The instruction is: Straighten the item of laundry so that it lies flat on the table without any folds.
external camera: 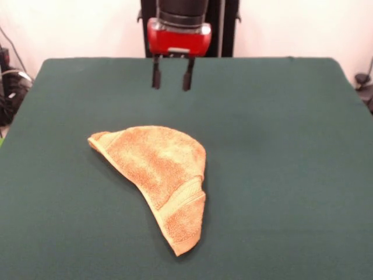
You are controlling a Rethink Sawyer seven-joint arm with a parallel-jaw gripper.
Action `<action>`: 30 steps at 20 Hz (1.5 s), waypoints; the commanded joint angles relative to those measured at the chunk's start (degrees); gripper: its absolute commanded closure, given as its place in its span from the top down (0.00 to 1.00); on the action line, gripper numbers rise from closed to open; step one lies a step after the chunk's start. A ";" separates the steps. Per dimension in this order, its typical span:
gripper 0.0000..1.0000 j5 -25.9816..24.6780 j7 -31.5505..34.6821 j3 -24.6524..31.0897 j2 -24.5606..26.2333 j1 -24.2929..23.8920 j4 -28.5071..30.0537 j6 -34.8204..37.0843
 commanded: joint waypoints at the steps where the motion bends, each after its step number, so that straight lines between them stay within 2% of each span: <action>1: 1.00 -4.20 -4.46 11.43 3.08 -3.39 -8.55 4.15; 12: 1.00 -9.31 -10.64 20.54 6.27 -12.54 -14.54 9.70; 18: 1.00 -11.47 -13.28 24.33 8.67 -15.81 -18.82 14.13; 24: 1.00 -12.96 -16.62 29.30 13.38 -20.32 -21.34 18.99; 30: 1.00 -14.90 -19.14 34.28 21.12 -24.56 -24.75 20.48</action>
